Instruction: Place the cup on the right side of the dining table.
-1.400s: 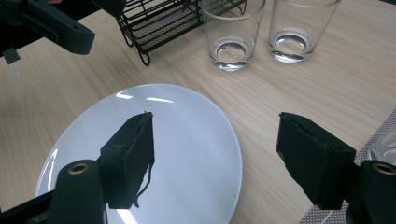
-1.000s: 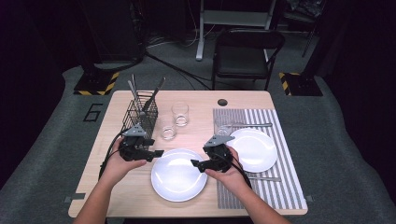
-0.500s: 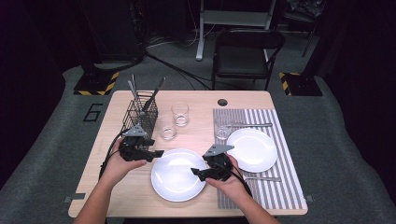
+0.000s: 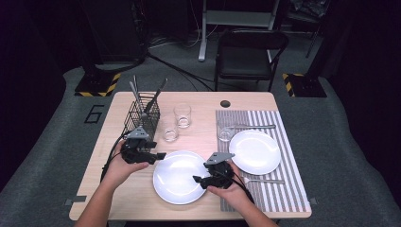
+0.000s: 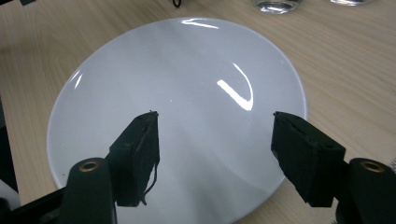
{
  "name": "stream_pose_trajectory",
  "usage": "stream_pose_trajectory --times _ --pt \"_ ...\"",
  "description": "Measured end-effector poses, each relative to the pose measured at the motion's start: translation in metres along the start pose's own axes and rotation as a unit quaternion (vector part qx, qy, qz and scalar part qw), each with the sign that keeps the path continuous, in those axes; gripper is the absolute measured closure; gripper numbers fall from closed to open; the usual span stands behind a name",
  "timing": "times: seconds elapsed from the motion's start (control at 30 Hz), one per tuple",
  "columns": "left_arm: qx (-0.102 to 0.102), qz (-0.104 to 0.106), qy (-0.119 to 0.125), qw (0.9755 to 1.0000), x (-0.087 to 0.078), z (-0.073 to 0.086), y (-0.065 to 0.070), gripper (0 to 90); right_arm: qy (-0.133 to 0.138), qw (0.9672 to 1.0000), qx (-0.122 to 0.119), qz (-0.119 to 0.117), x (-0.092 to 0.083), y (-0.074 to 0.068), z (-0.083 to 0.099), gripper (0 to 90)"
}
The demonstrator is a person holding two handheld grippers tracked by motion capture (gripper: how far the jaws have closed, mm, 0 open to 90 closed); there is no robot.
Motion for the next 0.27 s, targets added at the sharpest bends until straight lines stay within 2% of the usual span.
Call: stream_pose_trajectory --times 0.13,0.27 --pt "0.0 0.0 0.0 1.0 0.0 0.0001 -0.0003 33.5 -0.004 0.9999 -0.01 -0.003 0.0043 -0.0026 0.0048 31.2" --pt "0.0 0.001 0.0 1.0 -0.0002 0.0002 -0.0006 33.5 -0.007 1.0 -0.002 -0.005 0.0058 -0.0037 0.0073 29.7"
Point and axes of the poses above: each handheld gripper's, and its own axes: x roughly forward along the jaws, z roughly out of its underside, y roughly to its right, the point moved 7 cm from there along x, roughly forward along the jaws, and after that the axes turned 6 degrees about -y, right-handed, at the moved point
